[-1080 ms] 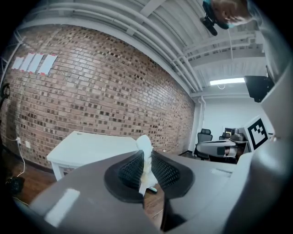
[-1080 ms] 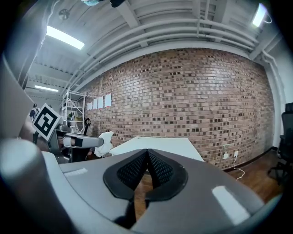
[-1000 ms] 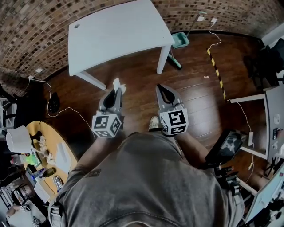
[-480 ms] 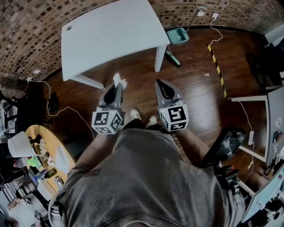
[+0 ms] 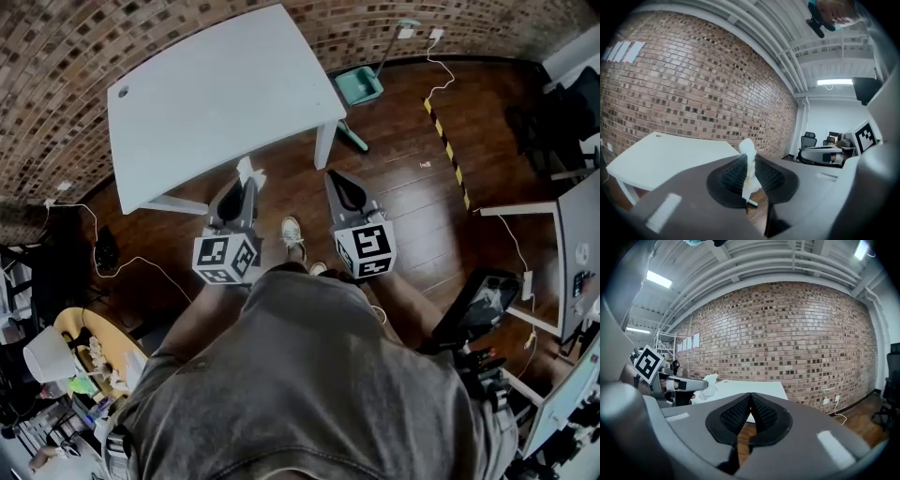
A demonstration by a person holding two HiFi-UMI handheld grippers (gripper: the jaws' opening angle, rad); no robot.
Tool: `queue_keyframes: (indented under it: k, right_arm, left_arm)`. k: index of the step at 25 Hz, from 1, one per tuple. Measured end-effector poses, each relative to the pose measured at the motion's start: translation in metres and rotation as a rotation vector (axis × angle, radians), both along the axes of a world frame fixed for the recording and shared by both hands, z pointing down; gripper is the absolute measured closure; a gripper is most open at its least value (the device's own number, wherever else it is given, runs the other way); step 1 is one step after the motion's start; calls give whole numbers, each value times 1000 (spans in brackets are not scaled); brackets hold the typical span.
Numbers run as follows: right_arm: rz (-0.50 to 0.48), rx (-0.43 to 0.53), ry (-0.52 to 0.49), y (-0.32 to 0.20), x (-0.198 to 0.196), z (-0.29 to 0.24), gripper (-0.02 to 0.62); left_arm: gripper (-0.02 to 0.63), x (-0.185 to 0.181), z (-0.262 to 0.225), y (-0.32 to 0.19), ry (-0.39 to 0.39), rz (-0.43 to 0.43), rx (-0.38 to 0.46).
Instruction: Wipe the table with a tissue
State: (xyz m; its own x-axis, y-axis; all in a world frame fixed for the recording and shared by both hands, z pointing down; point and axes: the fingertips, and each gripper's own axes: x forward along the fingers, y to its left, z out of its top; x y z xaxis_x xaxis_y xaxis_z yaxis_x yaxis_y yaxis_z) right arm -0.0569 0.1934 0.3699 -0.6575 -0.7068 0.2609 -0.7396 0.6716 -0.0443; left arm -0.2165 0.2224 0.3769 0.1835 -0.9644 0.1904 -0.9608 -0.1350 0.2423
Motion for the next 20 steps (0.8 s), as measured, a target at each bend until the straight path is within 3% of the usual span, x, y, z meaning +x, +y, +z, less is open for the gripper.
queue_keyframes:
  k: [9, 20]
  right_arm:
    - [72, 1, 34, -78, -21, -4, 580]
    - [121, -12, 42, -139, -21, -3, 580]
  left_arm:
    - [557, -26, -3, -88, 25, 66, 9]
    - [557, -33, 11, -145, 45, 83, -33]
